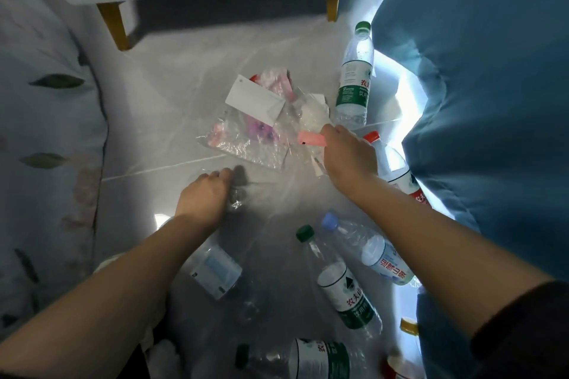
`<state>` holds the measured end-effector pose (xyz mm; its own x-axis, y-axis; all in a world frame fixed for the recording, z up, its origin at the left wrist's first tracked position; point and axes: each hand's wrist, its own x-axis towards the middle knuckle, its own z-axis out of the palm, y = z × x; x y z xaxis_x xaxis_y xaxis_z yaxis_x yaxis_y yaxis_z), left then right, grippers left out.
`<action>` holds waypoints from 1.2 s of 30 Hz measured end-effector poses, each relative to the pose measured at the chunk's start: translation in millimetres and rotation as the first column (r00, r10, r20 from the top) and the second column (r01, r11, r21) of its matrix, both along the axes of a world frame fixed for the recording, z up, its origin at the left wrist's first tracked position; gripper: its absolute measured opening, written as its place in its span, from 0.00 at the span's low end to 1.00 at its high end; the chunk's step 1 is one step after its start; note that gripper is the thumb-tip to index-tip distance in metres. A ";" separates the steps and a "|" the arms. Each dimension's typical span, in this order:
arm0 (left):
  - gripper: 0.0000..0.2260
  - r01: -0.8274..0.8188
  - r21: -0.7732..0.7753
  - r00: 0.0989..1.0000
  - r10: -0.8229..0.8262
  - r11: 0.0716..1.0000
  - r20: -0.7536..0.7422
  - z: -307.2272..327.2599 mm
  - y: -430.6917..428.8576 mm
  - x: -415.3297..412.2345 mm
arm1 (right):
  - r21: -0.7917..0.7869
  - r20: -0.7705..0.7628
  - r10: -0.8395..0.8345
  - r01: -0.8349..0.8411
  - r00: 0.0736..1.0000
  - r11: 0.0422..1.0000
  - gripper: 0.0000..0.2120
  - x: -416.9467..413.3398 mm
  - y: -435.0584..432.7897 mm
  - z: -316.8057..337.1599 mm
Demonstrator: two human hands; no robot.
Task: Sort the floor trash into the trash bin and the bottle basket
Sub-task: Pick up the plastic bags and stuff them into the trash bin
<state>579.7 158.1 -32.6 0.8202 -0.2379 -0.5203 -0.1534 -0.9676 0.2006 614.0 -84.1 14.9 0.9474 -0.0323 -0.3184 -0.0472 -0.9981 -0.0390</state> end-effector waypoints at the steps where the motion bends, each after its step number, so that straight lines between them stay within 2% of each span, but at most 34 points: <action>1: 0.12 -0.017 -0.014 1.000 0.018 1.000 0.020 2.1 -0.1 3.6 | 0.034 0.017 -0.018 0.017 1.000 0.999 0.08 0.6 0.6 1.6; 4: 0.06 -0.200 -0.109 0.977 0.207 0.974 0.055 8.9 -1.8 17.0 | 0.140 0.006 -0.059 0.058 0.998 0.989 0.07 -1.6 4.4 6.7; 6: 0.08 -0.270 -0.111 0.952 0.282 0.956 0.117 10.4 -2.4 27.7 | 0.148 -0.029 -0.026 0.030 0.999 0.988 0.08 -5.9 7.8 7.6; 8: 0.09 -0.203 -0.049 0.956 0.209 0.978 0.205 10.2 -4.5 38.6 | 0.113 -0.027 0.044 -0.040 0.999 0.993 0.08 -10.9 9.3 4.2; 10: 0.13 -0.100 -0.002 0.970 0.098 0.995 0.221 11.5 -12.1 49.4 | 0.069 0.008 0.073 -0.073 0.997 0.995 0.11 -14.0 9.0 -0.9; 13: 0.23 0.070 0.078 0.990 -0.079 0.994 0.116 9.6 -27.7 61.9 | 0.047 0.021 -0.041 0.040 0.999 0.998 0.21 -12.8 5.3 -8.0; 15: 0.24 0.127 0.126 0.990 -0.133 0.984 0.042 6.7 -33.9 65.9 | 0.001 -0.012 -0.121 0.121 0.993 0.993 0.26 -10.5 0.2 -12.7; 18: 0.25 0.161 0.168 0.983 -0.173 0.973 0.059 4.4 -34.5 65.0 | -0.052 -0.036 -0.192 0.190 0.981 0.980 0.26 -6.3 -10.9 -17.0; 22: 0.24 0.218 0.181 0.967 -0.237 0.959 0.091 3.5 -24.1 56.9 | -0.078 -0.104 -0.239 0.231 0.965 0.970 0.29 -1.5 -22.9 -19.2; 27: 0.13 0.237 0.248 0.967 -0.253 0.939 0.033 5.9 -13.4 52.8 | -0.048 -0.115 -0.293 0.289 0.949 0.956 0.31 0.4 -28.6 -18.8; 30: 0.12 0.218 0.196 0.965 -0.242 0.956 0.106 9.3 -24.4 60.4 | -0.003 -0.072 -0.349 0.350 0.934 0.937 0.32 -1.3 -34.1 -18.8; 32: 0.17 0.235 0.108 0.962 -0.247 0.966 0.115 10.8 -41.9 66.1 | -0.026 -0.080 -0.369 0.368 0.926 0.930 0.33 -3.8 -37.7 -19.8; 34: 0.24 0.278 0.050 0.957 -0.281 0.959 0.073 10.4 -65.9 70.5 | -0.054 -0.104 -0.383 0.379 0.918 0.924 0.33 -4.9 -41.0 -20.6; 36: 0.28 0.335 0.056 0.942 -0.335 0.941 -0.012 7.3 -89.5 73.1 | -0.069 -0.137 -0.405 0.399 0.904 0.914 0.32 -3.7 -44.4 -20.5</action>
<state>652.8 68.6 -25.2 0.6970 -0.4687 -0.5426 -0.4701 -0.8701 0.1478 610.3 -128.4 -5.6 0.7947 -0.4158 -0.4422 -0.4471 -0.8937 0.0370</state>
